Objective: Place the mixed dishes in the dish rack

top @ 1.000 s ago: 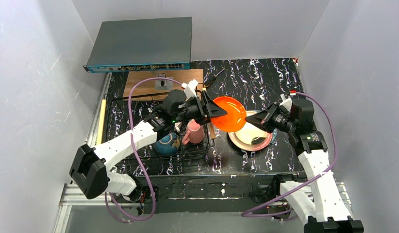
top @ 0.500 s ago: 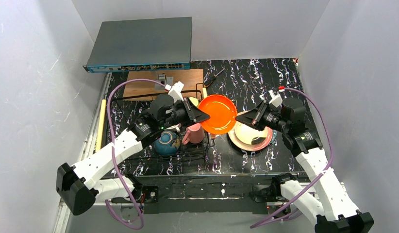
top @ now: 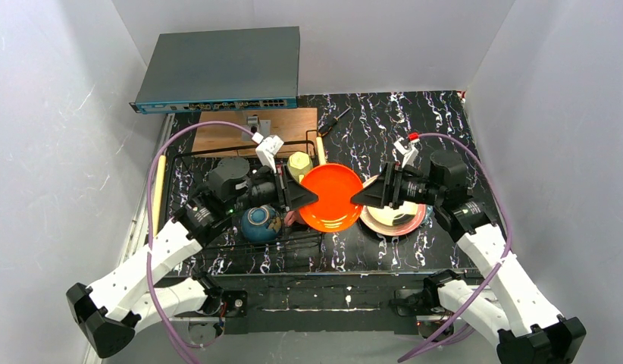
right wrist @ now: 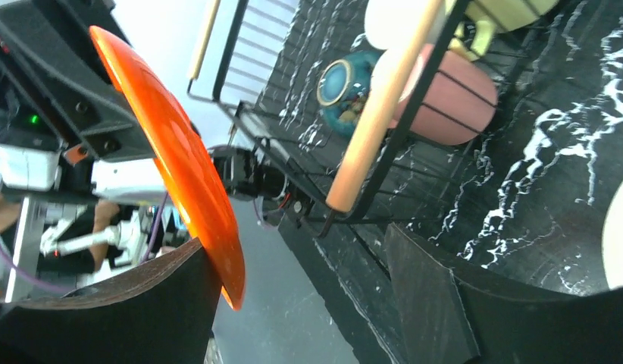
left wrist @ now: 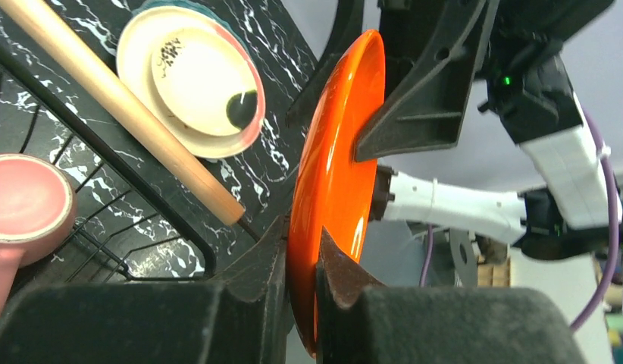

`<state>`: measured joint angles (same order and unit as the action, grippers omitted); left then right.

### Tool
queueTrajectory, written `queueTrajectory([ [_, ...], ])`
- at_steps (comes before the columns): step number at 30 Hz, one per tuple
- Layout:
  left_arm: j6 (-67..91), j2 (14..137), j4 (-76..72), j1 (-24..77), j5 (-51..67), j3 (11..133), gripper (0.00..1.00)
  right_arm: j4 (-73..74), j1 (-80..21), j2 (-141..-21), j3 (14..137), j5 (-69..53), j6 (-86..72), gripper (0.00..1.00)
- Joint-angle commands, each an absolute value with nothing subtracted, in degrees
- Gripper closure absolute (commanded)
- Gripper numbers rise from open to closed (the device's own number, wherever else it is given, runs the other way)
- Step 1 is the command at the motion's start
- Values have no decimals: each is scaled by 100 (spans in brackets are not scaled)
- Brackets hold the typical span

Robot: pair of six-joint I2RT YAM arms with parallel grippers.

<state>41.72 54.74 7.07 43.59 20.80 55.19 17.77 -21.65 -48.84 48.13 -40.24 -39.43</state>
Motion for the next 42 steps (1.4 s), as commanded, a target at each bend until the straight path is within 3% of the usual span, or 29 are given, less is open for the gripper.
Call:
queueTrajectory([
  [1,3468,5114,763,4370,3081,5495,100,896,-2228,-4671,4698,-5227,-3595,17],
  [5,3140,5028,1145,4368,3147,5624,100,268,-2430,-4597,4595,-5692,-3902,24],
  [10,2721,5023,1628,4369,3338,5837,100,613,-2894,-4659,4831,-5404,-3698,44],
  [16,2522,4930,1988,4375,3249,5935,100,751,-3885,-4848,4992,-4576,-3479,50],
  [22,2630,4828,2411,4369,2936,6087,99,681,-4369,-5058,5107,-3945,-3144,99],
  [23,2708,4822,2544,4368,2814,6139,92,693,-4399,-5041,5112,-3821,-3046,99],
  [27,3127,4729,3129,4369,2308,6473,27,820,-4529,-4752,5087,-2844,-2514,99],
  [29,3405,4652,3485,4369,1927,6712,9,850,-4577,-4620,5094,-2481,-2218,99],
  [31,3839,4586,3995,4373,1405,6997,2,965,-4666,-4591,5172,-1901,-1879,99],
  [34,4843,4586,4743,4370,608,7483,2,1187,-5018,-4715,5405,-773,-1276,99],
  [42,7637,4678,5173,4359,679,8125,2,328,-6382,-5572,5783,1910,433,99],
])
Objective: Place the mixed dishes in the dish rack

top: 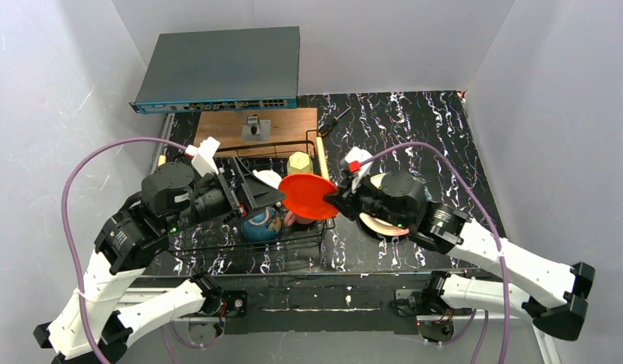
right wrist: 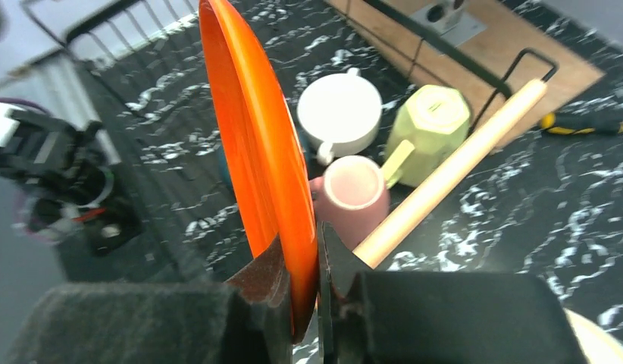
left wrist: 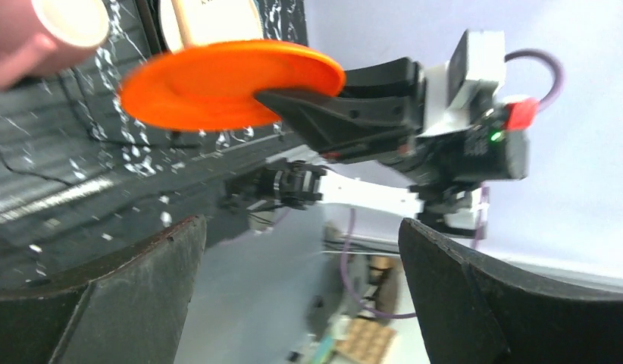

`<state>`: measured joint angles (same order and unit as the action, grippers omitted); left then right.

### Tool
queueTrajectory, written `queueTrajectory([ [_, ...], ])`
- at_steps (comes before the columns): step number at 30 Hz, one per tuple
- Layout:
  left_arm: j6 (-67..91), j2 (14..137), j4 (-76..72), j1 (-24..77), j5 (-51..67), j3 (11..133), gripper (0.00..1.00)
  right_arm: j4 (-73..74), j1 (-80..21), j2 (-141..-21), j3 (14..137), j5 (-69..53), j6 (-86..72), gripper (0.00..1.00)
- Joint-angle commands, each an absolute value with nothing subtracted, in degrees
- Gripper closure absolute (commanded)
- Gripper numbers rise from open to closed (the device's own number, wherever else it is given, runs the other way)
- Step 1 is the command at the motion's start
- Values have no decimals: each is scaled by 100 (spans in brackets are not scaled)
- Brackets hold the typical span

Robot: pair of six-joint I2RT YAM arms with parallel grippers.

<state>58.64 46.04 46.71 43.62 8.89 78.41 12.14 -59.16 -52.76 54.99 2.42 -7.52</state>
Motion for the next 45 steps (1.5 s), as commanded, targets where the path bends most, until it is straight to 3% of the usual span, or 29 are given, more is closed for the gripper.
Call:
queueTrajectory([
  [1,7945,4684,5199,4359,679,8159,2,103,-6509,-5649,5763,2081,629,99],
  [3,8517,4678,5264,4360,708,8184,3,-429,-6716,-5804,5703,2308,1025,99],
  [8,9667,4568,5515,4359,460,8055,20,-1809,-7486,-6215,5529,2869,2472,99],
  [17,10875,4194,6230,4359,-1018,8264,25,-3521,-8228,-6888,5446,3361,3945,99],
  [21,11110,4256,6227,4359,-1158,8218,30,-3575,-8330,-7100,5588,3402,4098,99],
  [30,11106,4281,5923,4360,-1538,8056,52,-3832,-8481,-7580,5804,3560,4278,99],
  [40,11065,4422,6124,4359,-1683,8082,59,-3896,-8482,-7792,5974,3368,4175,99],
  [45,10856,4464,5950,4363,-1854,8071,73,-3894,-8485,-7903,6066,3334,4163,99],
])
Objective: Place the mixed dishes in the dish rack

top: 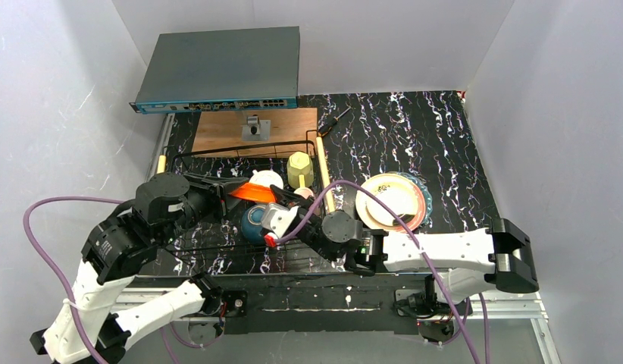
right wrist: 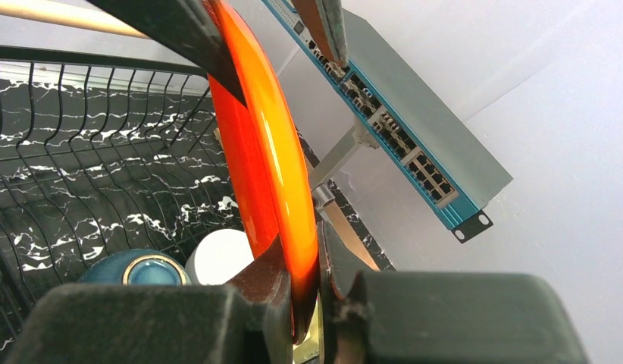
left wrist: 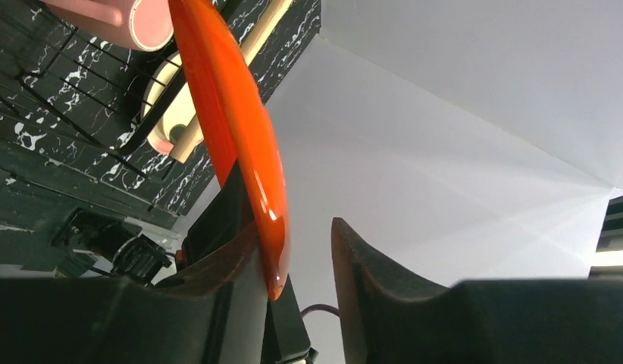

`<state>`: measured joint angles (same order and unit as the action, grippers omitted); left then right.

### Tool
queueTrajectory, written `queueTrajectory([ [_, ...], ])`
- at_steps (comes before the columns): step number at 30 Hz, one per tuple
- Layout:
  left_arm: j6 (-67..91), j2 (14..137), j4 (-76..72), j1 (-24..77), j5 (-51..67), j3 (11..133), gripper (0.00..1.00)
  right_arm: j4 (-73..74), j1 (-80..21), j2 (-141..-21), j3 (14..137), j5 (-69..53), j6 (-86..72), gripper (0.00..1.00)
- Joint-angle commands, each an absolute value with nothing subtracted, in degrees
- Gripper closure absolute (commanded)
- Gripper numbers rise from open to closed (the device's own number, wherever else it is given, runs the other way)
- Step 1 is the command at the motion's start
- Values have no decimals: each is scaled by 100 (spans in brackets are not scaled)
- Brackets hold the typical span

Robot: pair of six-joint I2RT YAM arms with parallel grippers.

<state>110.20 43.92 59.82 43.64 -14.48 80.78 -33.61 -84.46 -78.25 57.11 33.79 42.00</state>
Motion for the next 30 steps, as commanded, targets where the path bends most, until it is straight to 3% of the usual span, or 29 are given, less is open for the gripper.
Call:
queueTrajectory([
  [1,10778,4484,5960,4361,-1935,8126,78,-3900,-8483,-7919,6079,3332,4149,99],
  [4,10569,4580,6162,4362,-2202,8376,98,-3929,-8481,-8005,6142,3448,4078,99],
  [5,10527,4626,6279,4360,-2290,8459,100,-3966,-8482,-8040,6162,3530,4049,97],
  [6,10506,4661,6392,4361,-2371,8530,100,-4024,-8483,-8067,6169,3610,4023,87],
  [10,10533,4741,6745,4359,-2747,8619,100,-4278,-8479,-8027,6079,4005,3810,27],
  [13,10521,4779,7051,4359,-3309,8695,100,-4327,-8479,-7838,5946,4436,3618,10],
  [22,10198,4927,6891,4258,-4323,8556,100,-1731,-8480,-5992,5320,4955,1546,5],
  [26,9716,5329,6494,3622,-3763,8564,100,-976,-8481,-5055,4899,5275,930,4],
  [30,9401,5673,5909,2476,-2378,8315,100,-261,-8481,-4375,4605,5627,513,3],
])
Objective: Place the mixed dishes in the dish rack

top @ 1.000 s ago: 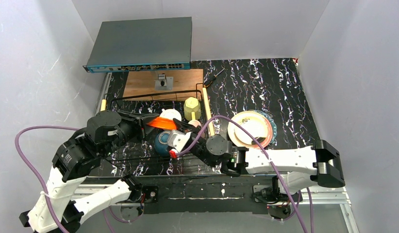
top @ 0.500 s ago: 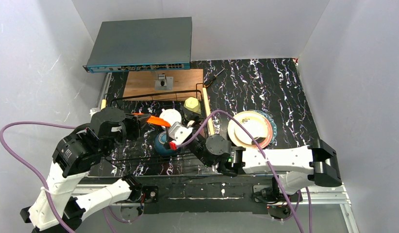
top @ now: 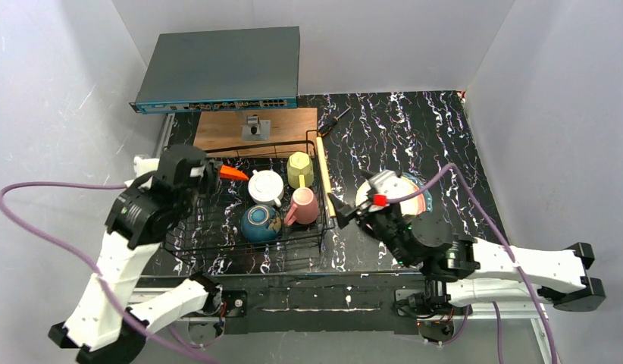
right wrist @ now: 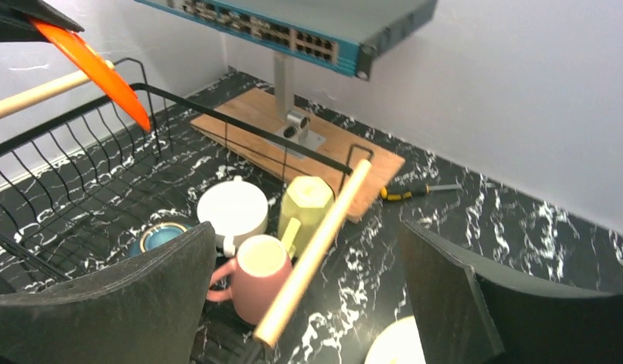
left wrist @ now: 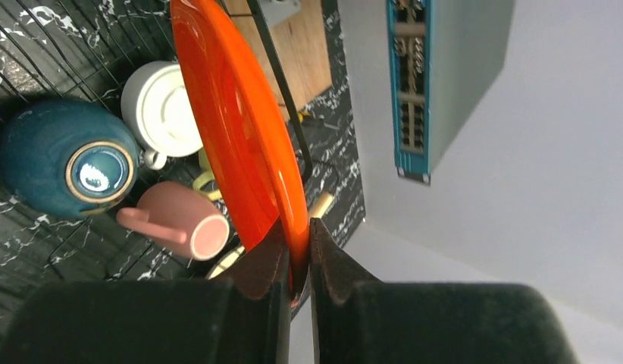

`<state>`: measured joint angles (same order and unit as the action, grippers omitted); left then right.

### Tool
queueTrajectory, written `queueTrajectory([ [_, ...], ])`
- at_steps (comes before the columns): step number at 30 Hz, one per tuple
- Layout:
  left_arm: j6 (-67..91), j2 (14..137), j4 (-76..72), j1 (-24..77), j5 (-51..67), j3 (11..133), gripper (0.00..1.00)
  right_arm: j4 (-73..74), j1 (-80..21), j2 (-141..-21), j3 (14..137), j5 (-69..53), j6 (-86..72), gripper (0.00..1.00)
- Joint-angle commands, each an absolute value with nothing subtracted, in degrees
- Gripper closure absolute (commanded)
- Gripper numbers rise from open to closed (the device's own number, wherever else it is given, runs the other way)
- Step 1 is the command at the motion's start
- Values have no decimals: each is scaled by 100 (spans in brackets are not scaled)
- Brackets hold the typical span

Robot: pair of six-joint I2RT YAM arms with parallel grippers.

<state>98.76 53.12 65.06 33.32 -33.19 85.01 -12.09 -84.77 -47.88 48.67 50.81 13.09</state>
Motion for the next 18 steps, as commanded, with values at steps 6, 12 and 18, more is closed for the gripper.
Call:
queueTrajectory([
  [6,9178,6222,5373,1126,-814,8031,100,614,-8481,-3634,4239,6027,53,2],
  [12,9327,6608,4916,283,-3,7516,100,1008,-8481,-3111,3872,6213,-303,2],
  [18,9345,7003,4526,24,-5,7256,100,1037,-8474,-2856,3727,6259,-305,2],
])
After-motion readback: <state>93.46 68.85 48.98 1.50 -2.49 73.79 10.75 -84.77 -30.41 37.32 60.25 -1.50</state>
